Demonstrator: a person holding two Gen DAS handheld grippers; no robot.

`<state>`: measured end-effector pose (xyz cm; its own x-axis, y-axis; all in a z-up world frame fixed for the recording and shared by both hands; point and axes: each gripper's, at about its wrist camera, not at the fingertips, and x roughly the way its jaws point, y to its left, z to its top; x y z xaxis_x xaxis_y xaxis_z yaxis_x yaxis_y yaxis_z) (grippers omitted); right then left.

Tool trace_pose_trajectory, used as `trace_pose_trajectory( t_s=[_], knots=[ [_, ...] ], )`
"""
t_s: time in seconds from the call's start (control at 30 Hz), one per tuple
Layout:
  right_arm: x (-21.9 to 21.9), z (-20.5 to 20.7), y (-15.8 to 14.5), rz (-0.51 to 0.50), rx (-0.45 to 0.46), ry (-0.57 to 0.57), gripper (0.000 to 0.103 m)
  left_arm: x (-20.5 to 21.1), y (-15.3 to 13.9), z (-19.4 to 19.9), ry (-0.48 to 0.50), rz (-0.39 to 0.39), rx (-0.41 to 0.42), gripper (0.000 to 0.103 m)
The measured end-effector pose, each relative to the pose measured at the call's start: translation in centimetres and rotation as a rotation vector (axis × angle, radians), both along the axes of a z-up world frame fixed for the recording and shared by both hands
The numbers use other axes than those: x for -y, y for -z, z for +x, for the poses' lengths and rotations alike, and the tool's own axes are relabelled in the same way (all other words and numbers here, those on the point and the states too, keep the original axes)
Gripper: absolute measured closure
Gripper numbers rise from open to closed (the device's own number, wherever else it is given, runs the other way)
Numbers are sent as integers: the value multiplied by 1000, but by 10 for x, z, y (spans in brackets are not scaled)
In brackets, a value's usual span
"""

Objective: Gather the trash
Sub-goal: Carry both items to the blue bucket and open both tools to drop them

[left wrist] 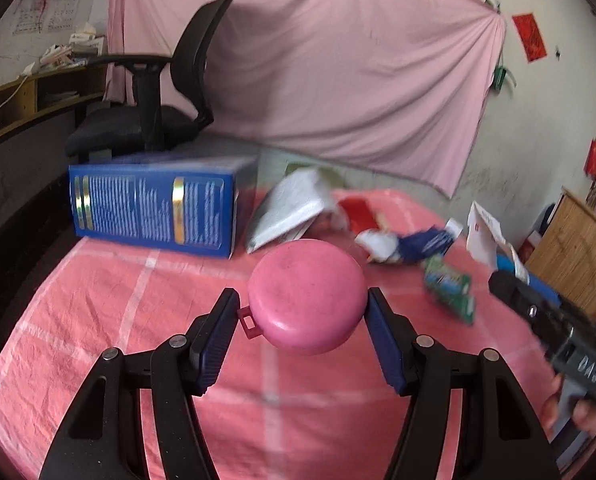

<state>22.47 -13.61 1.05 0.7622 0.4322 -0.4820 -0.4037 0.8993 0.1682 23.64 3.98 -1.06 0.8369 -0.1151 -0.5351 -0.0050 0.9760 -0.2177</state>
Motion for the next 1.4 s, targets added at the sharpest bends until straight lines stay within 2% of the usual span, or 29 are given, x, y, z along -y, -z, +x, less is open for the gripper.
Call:
trace_pose_trajectory(
  t_s=[0.17,0.37,0.53,0.7,0.83,1.0,1.17,1.4],
  knots=[
    [16,-21,-26,38,165,14,5,21,-39,-6,32,-4,152,45],
    [61,-27,-60,67,330,106,5,66,-80,-3,118,19,320,45],
    [102,-25,-77,65,413,192,5,110,-100,11,205,13,402,45],
    [151,-19,-81,44,449,289,5,156,-110,38,296,-1,427,45],
    [189,-11,-74,27,430,378,5,195,-111,55,375,-23,402,45],
    [233,-4,-50,22,337,460,5,239,-95,75,463,-36,304,45],
    [259,8,-22,16,203,512,5,274,-73,99,514,-29,147,45],
    [285,34,15,42,22,525,5,295,-39,133,546,-30,-71,45]
  ],
)
